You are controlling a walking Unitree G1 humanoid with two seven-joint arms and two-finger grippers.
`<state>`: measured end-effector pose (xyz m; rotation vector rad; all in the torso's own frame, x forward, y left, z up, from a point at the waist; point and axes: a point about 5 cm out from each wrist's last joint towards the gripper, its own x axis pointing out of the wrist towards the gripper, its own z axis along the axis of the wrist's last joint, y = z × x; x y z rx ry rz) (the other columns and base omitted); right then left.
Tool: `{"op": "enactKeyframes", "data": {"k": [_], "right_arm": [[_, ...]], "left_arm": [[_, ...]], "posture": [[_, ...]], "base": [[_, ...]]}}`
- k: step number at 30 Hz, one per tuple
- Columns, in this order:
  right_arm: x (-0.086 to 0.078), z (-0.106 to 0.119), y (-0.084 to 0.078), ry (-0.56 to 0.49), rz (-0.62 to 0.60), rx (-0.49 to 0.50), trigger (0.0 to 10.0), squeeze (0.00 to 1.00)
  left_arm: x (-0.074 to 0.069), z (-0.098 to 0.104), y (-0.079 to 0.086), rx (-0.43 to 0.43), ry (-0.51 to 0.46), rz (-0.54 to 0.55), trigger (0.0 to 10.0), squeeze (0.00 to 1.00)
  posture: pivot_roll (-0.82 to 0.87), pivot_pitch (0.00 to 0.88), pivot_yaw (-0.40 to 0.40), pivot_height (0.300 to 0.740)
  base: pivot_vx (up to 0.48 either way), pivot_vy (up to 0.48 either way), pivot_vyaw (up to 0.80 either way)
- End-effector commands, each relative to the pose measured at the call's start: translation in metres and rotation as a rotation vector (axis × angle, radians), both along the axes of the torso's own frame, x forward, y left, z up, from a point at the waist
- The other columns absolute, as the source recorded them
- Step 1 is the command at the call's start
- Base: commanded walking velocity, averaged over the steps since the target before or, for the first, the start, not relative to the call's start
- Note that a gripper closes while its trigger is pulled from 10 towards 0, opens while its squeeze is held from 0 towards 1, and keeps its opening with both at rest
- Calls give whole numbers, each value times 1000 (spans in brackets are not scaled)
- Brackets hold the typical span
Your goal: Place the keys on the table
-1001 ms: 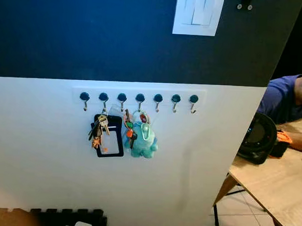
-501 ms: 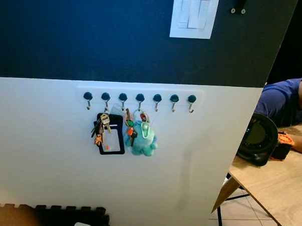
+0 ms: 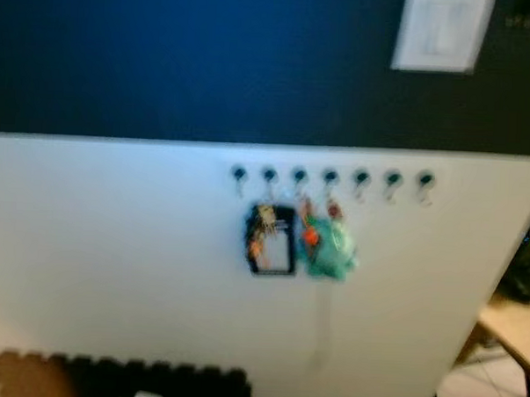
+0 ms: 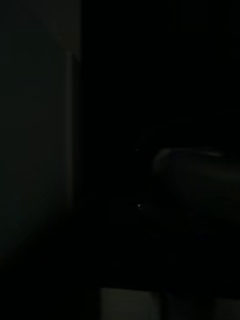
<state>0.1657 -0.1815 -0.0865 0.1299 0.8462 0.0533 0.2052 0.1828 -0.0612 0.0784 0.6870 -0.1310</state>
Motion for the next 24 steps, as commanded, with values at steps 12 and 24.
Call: {"op": "enactKeyframes", "data": {"k": [12, 24], "right_arm": [[-9, -5, 6, 26, -10, 18, 10000, 0], [-10, -5, 7, 29, -6, 17, 10000, 0]], "left_arm": [[-1, 0, 1, 6, -1, -41, 10000, 0], [-2, 1, 3, 4, -26, -25, 10000, 0]], "posture": [[73, 0, 10, 740], [74, 0, 6, 740]], "base": [[0, -23, 0], [0, -295, 0]]}}
